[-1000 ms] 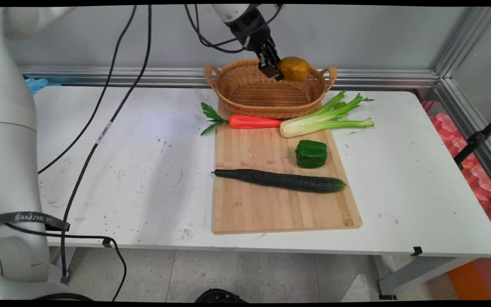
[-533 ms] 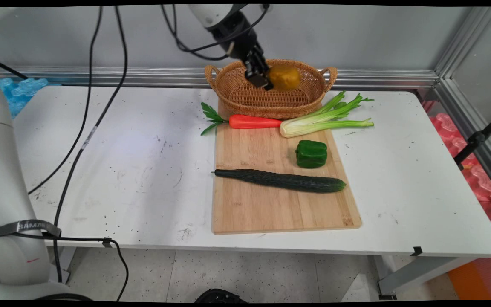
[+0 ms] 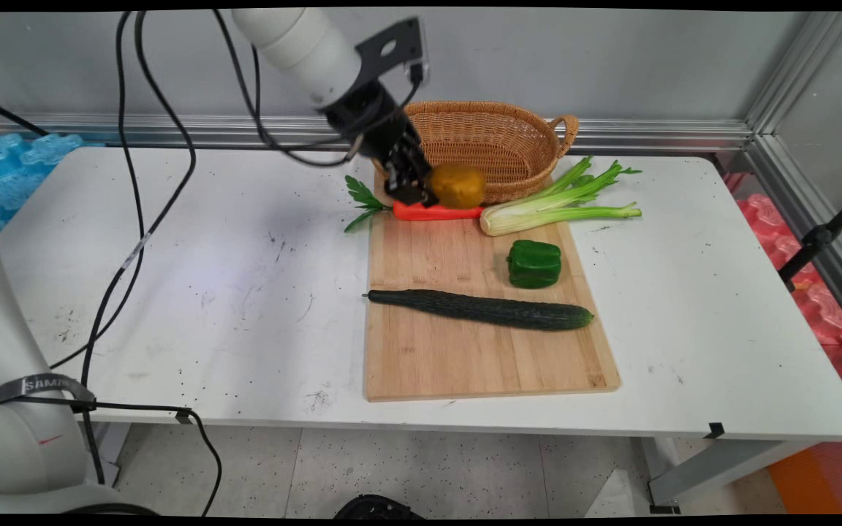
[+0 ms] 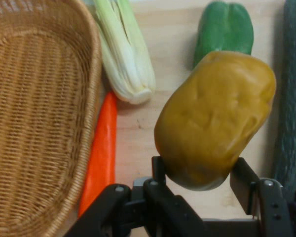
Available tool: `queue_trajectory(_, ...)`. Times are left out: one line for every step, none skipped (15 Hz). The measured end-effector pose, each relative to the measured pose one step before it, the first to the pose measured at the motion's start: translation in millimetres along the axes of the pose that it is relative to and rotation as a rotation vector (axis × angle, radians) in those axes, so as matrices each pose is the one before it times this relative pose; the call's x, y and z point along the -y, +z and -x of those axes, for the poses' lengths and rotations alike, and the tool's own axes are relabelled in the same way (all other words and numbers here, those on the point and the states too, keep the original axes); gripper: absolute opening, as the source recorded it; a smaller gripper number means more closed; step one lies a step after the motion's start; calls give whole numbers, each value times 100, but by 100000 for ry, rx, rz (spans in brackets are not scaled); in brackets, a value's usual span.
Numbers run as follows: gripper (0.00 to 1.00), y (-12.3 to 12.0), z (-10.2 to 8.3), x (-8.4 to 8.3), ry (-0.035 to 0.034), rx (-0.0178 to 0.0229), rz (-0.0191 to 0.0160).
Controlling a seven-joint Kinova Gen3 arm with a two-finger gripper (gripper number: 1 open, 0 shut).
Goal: Place the picked object on the cutting board
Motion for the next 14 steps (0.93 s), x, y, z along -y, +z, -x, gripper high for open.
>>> queue_trajectory(0, 488, 573, -530, -35, 297, -152)
queue_trajectory(0, 467, 498, -385, -88, 233, -199)
queue_trajectory(0, 582, 551, -413, -93, 256, -162)
queue_trajectory(0, 658, 548, -362, -121, 259, -110)
queue_trajectory(0, 592, 434, -247, -160, 169, -111)
queue_trajectory(0, 794, 531, -272, -233, 211, -126)
queue_trajectory(0, 594, 356, -154, -211, 119, -99)
queue_trajectory(0, 690, 352, -150, -99, -10, -21)
queue_trajectory(0, 581, 277, -120, 14, -17, 55)
queue_trajectory(0, 845, 367, -128, 28, -116, 115)
queue_trajectory(0, 543, 217, -64, 13, -59, 88)
queue_trajectory(0, 513, 191, -61, 19, -60, 87)
queue_trajectory(0, 329, 116, -36, 25, -22, 58)
queue_trajectory(0, 460, 158, -45, 14, -49, 84)
